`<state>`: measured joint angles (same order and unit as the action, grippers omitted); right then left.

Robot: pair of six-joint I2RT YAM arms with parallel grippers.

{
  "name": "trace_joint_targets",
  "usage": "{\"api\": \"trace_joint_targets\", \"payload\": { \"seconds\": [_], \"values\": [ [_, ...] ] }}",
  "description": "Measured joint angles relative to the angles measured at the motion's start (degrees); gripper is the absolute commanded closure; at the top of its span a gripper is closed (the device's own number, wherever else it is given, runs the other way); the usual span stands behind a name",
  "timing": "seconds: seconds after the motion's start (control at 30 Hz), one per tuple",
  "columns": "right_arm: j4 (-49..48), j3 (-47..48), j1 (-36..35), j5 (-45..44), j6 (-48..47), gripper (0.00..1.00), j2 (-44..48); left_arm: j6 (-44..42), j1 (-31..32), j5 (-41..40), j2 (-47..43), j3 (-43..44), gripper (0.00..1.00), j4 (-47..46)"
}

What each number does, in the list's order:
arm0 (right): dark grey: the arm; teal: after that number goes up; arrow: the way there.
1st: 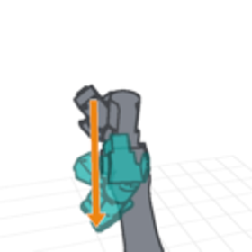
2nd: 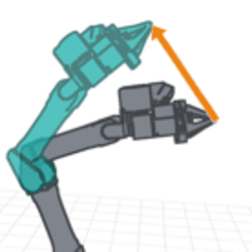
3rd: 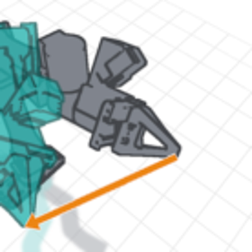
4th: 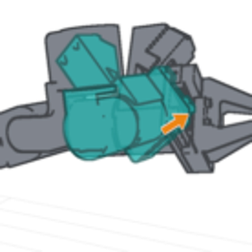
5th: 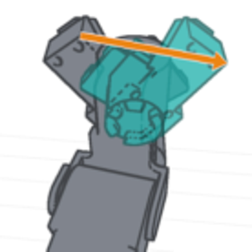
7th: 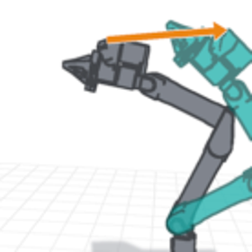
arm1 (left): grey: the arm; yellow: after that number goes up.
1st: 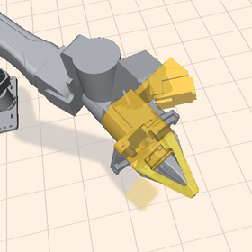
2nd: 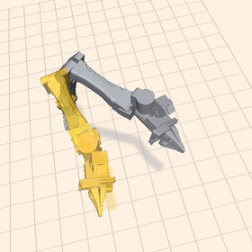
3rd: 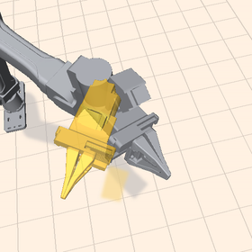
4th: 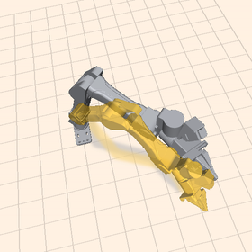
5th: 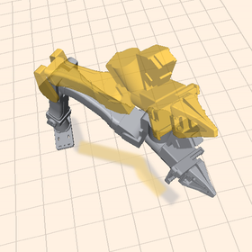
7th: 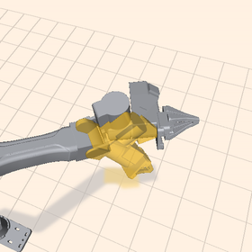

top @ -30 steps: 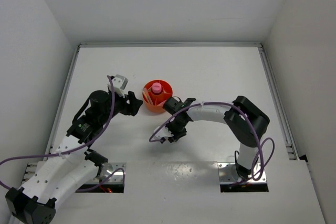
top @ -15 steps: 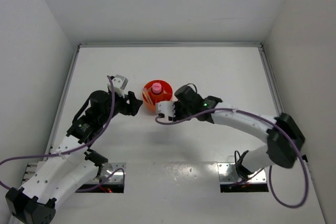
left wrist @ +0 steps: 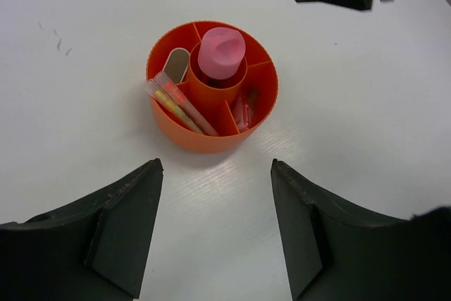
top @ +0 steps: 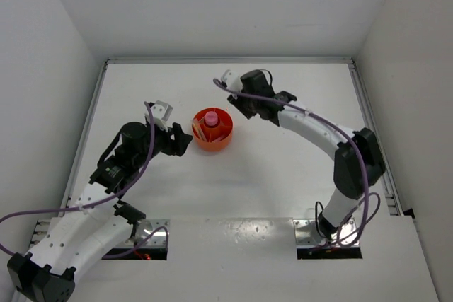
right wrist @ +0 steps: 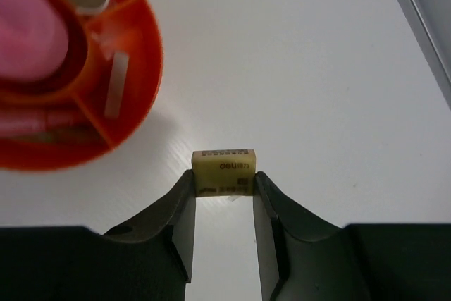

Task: Sort the stationery into containers
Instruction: Place the stationery in the storage box.

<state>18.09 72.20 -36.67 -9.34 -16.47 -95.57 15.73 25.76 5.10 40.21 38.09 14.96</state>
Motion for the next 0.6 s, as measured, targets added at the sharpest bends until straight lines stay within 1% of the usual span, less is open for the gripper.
{"api": "trace_joint_targets", "payload": {
  "seconds": [0.07,0.17,0.3,0.33,0.43,0.6],
  "values": [
    [1.18,6.23,1.84,3.91,3.08,1.00,-3.89,0.00,0.00,0.00,-0.17,0.00,0.31,0.02],
    [4.92,13.00,3.96,10.49,7.39,1.00,-7.34,0.00,0.00,0.00,-0.48,0.00,0.31,0.02],
    [9.60,19.80,4.70,19.04,10.58,1.00,-11.32,0.00,0.00,0.00,-0.59,0.00,0.31,0.00],
    [10.99,20.83,4.68,21.97,11.28,1.00,-12.61,0.00,0.00,0.00,-0.59,0.00,0.31,0.00],
    [13.88,20.98,4.68,25.83,11.41,1.00,-14.40,0.00,0.00,0.02,-0.59,0.00,0.31,0.00],
    [17.03,21.35,4.74,28.50,11.39,1.00,-17.77,0.00,0.00,0.04,-0.59,0.00,0.31,0.02]
  ]
}}
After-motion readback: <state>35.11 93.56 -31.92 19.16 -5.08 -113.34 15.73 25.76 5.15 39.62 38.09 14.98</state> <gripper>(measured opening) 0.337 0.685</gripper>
